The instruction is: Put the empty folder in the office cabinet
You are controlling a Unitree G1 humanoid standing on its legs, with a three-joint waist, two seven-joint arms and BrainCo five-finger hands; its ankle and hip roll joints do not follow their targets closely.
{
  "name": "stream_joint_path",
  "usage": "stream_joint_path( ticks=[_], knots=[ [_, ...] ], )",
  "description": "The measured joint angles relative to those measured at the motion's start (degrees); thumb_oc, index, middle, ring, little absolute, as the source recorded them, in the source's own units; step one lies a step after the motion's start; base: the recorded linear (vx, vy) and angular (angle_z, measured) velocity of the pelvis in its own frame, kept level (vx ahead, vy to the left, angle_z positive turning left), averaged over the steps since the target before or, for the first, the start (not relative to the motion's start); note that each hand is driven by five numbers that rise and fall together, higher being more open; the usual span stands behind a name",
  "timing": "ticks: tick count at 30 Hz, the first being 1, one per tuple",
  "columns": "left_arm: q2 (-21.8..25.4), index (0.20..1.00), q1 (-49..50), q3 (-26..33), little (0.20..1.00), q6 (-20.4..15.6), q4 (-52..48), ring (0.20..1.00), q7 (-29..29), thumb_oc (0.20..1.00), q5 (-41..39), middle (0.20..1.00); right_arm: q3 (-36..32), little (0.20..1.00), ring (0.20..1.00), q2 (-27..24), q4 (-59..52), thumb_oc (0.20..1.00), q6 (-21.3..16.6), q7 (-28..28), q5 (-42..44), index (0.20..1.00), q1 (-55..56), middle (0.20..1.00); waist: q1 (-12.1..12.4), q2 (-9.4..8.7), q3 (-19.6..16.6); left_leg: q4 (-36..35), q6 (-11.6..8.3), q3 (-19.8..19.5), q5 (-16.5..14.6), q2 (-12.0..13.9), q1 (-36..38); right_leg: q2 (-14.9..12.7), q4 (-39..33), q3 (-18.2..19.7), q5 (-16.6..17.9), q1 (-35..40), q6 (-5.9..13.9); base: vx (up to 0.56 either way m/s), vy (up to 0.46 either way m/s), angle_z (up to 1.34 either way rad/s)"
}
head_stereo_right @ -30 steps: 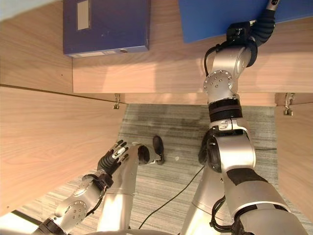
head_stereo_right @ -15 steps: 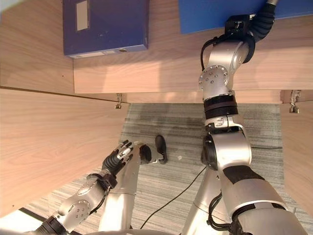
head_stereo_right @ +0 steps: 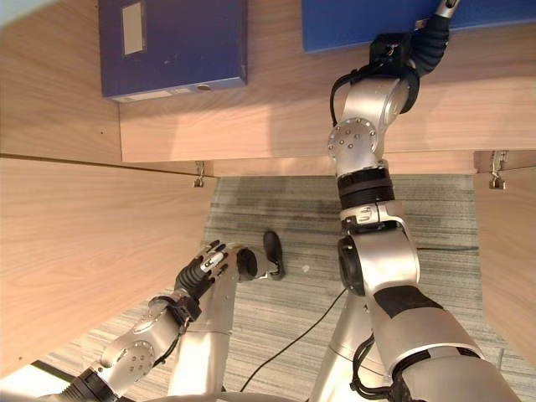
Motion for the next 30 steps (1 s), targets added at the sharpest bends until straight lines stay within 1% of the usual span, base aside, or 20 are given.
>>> stream_joint_path(
  ticks=[4, 6, 10, 13, 17, 22, 25, 27, 29, 30],
  knots=[
    [0.06, 1.000, -0.13, -0.07, 1.000, 0.11, 0.04, 1.000, 0.93, 1.000, -0.46, 1.000, 3.11, 1.000, 1.000, 2.42, -5.21, 1.000, 0.08, -0.25, -0.15, 1.000, 3.99, 1.000, -1.34, -0.38, 0.02, -0.45, 0.00, 0.29, 0.00, 0.29, -0.13, 0.35, -0.67, -0.01, 0.16, -0.19, 0.04, 0.00, -0.006, -0.06],
    [0.07, 1.000, -0.14, 0.02, 1.000, 0.08, 0.04, 1.000, 1.27, 1.000, -0.50, 1.000, 4.07, 1.000, 1.000, 2.75, -6.25, 1.000, 0.07, -0.33, -0.19, 1.000, 4.70, 1.000, -1.58, -0.39, 0.03, -0.36, 0.01, 0.44, -0.02, 0.29, -0.14, 0.38, -0.59, 0.14, 0.17, -0.35, 0.02, 0.00, 0.003, -0.02],
    [0.11, 1.000, -0.60, -0.01, 1.000, 0.09, -0.14, 1.000, 2.33, 1.000, -0.53, 1.000, 5.61, 1.000, 1.000, 3.53, -12.87, 1.000, 0.32, -1.56, -0.52, 1.000, 8.55, 1.000, -1.69, -0.42, 0.05, -0.41, -0.05, 0.76, -0.02, 0.34, -0.57, 0.59, -0.44, 0.50, 0.16, -1.16, 0.01, 0.00, 0.000, 0.00],
    [0.27, 1.000, -0.95, -0.18, 1.000, 0.11, -0.07, 1.000, 3.10, 1.000, -0.60, 1.000, 8.20, 1.000, 1.000, 3.94, -18.39, 1.000, 0.84, -4.87, -2.55, 1.000, 12.89, 1.000, -1.93, -0.49, 0.07, -0.63, -0.06, 0.95, -0.02, 0.37, -0.56, 0.73, -0.59, 0.64, 0.16, -1.33, 0.01, 0.00, 0.000, 0.00],
    [0.28, 1.000, -1.08, -0.34, 1.000, 0.13, -0.01, 1.000, 3.63, 1.000, -0.61, 1.000, 10.79, 1.000, 1.000, 4.98, -21.78, 1.000, 1.48, -5.84, -5.26, 1.000, 16.57, 1.000, -2.41, -0.68, 0.13, -0.89, -0.01, 1.41, -0.04, 0.36, -0.52, 0.87, -0.82, 1.01, 0.35, -1.68, 0.08, -0.01, -0.001, -0.01],
    [0.27, 1.000, -1.08, -0.37, 1.000, 0.16, 0.00, 1.000, 4.09, 1.000, -0.67, 1.000, 14.28, 1.000, 1.000, 6.57, -25.35, 1.000, 2.50, -6.00, -7.09, 1.000, 20.77, 1.000, -2.85, -0.81, 0.20, -2.95, 0.08, 2.43, 0.47, 0.47, 0.15, 0.94, -3.32, 0.95, 1.75, -1.61, 0.32, -0.03, -0.005, -0.10],
    [0.30, 1.000, -1.10, -0.34, 1.000, 0.17, 0.05, 1.000, 4.63, 1.000, -1.12, 1.000, 15.66, 1.000, 1.000, 8.16, -26.04, 1.000, 2.79, -6.54, -7.51, 1.000, 21.69, 1.000, -3.86, -0.82, 0.22, -3.33, -0.06, 2.73, 0.72, 0.56, 0.22, 0.96, -4.05, 0.89, 2.45, -1.51, 0.58, -0.01, -0.010, -0.04],
    [0.29, 1.000, -1.25, -0.36, 1.000, 0.17, 0.08, 1.000, 4.94, 1.000, -1.14, 1.000, 16.00, 1.000, 1.000, 8.22, -27.18, 1.000, 3.03, -7.64, -7.48, 1.000, 22.18, 1.000, -3.89, -0.82, 0.23, -3.59, 0.02, 2.88, 0.79, 0.57, 0.23, 0.97, -4.41, 0.87, 2.68, -1.52, 0.58, 0.00, -0.004, -0.02],
    [0.48, 1.000, -1.25, -0.33, 1.000, 0.22, 0.15, 1.000, 4.95, 1.000, -1.14, 1.000, 16.49, 1.000, 1.000, 7.65, -28.16, 1.000, 4.58, -8.28, -9.42, 1.000, 23.22, 1.000, -3.87, -0.86, 0.26, -3.91, 0.11, 3.11, 0.93, 0.57, 0.28, 0.95, -4.77, 0.90, 2.85, -1.57, 0.59, -0.02, -0.021, -0.03],
    [0.97, 1.000, -1.26, -0.34, 1.000, 0.43, 0.16, 1.000, 4.66, 1.000, -1.13, 1.000, 16.99, 1.000, 1.000, 5.61, -28.21, 1.000, 6.05, -8.18, -10.53, 1.000, 22.74, 1.000, -3.87, -0.99, 0.34, -3.91, 0.11, 3.19, 0.93, 0.58, 0.28, 0.94, -4.79, 0.93, 2.87, -1.66, 0.60, -0.01, -0.042, -0.04]
  ],
)
